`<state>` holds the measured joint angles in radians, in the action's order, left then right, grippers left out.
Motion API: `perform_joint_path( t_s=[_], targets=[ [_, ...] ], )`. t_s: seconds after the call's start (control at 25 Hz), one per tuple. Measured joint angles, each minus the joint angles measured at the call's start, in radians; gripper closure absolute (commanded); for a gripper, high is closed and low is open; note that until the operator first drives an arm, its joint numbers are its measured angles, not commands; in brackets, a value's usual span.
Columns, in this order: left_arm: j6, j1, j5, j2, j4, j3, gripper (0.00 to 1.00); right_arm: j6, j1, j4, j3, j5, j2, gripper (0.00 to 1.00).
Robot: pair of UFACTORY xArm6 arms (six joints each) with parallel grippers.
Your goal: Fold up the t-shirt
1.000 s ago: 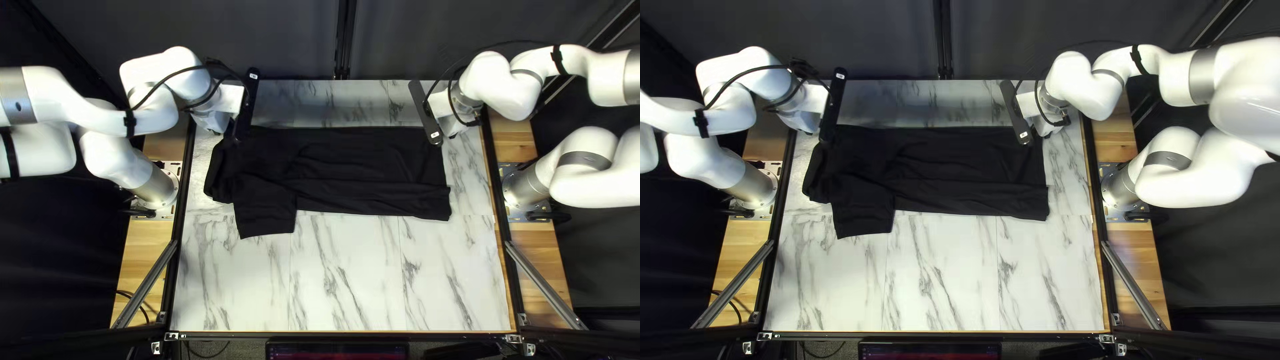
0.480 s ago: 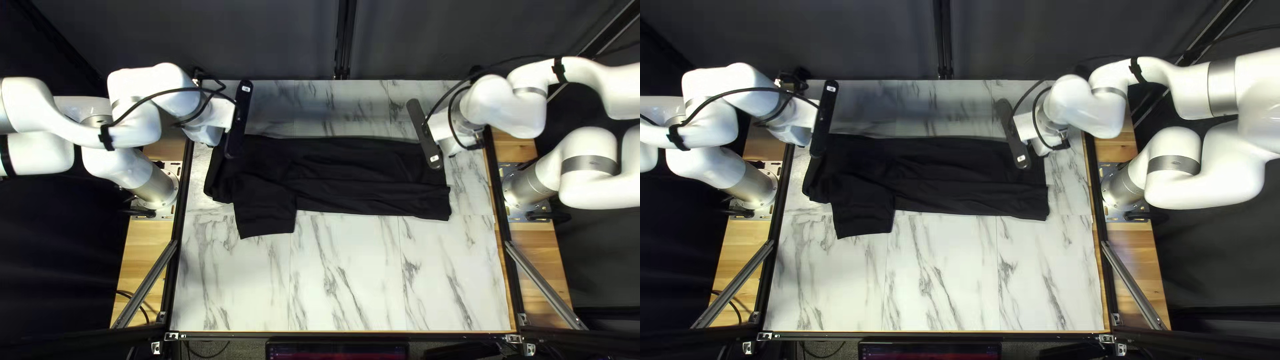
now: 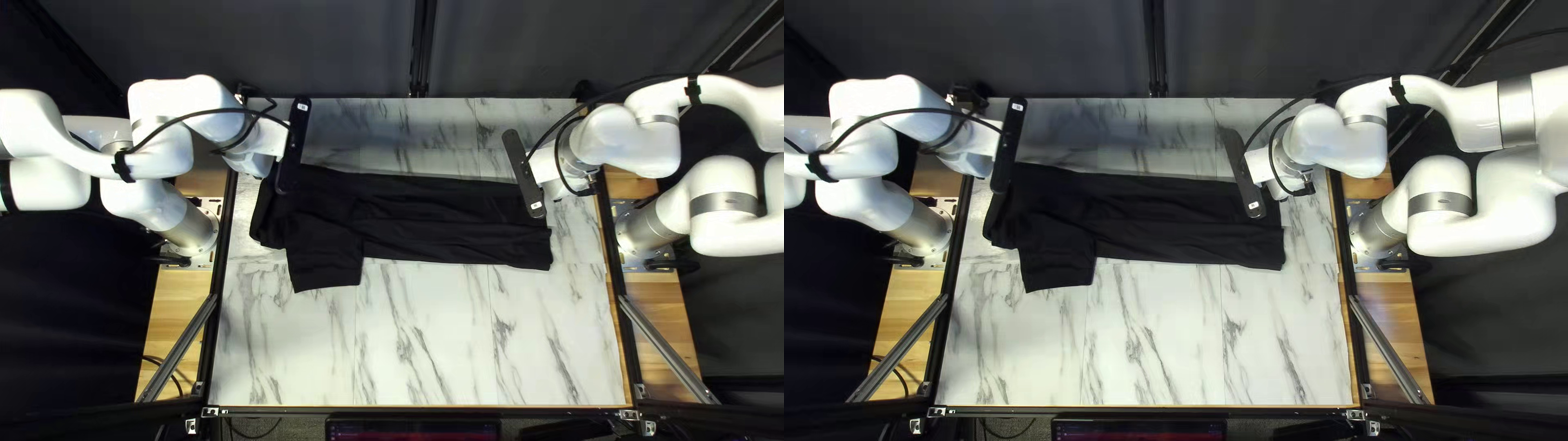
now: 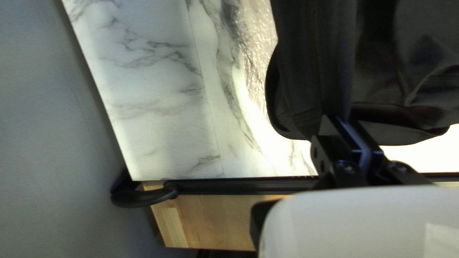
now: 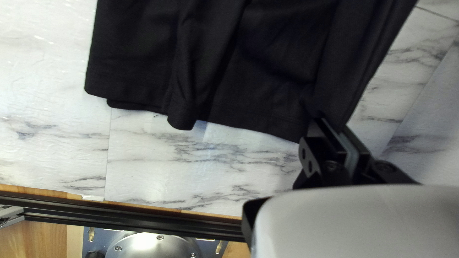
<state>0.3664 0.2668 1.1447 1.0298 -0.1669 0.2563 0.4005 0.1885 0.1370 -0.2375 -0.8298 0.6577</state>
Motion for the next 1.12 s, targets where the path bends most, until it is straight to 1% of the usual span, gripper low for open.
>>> perform_joint_path(
  t_s=[0.32,0.48,0.6,0.72,0.84,0.96,1.12],
  targets=[
    [-0.085,-0.106,0.051,-0.023,-0.032,0.067,0.99,-0.021,-0.019,-0.001,0.002,-0.001,0.004,1.0],
    [-0.103,-0.13,0.068,-0.024,-0.032,0.087,1.0,-0.022,-0.022,-0.004,0.01,0.01,0.004,1.0],
    [-0.078,-0.113,0.069,-0.013,-0.006,0.091,1.0,-0.02,-0.023,-0.007,0.015,0.019,0.004,1.0],
    [-0.033,-0.079,0.067,0.011,0.039,0.088,1.0,-0.018,-0.025,-0.009,0.02,0.018,0.015,1.0],
    [-0.007,-0.058,0.071,0.019,0.073,0.097,0.98,-0.022,-0.032,-0.009,0.021,0.012,0.025,1.0],
    [0.03,-0.024,0.071,-0.004,0.091,0.121,0.97,-0.024,-0.035,-0.009,0.026,0.015,0.029,1.0],
    [0.114,0.058,0.057,-0.058,0.124,0.16,0.98,-0.028,-0.042,-0.009,0.029,0.029,0.022,1.0]
  ],
)
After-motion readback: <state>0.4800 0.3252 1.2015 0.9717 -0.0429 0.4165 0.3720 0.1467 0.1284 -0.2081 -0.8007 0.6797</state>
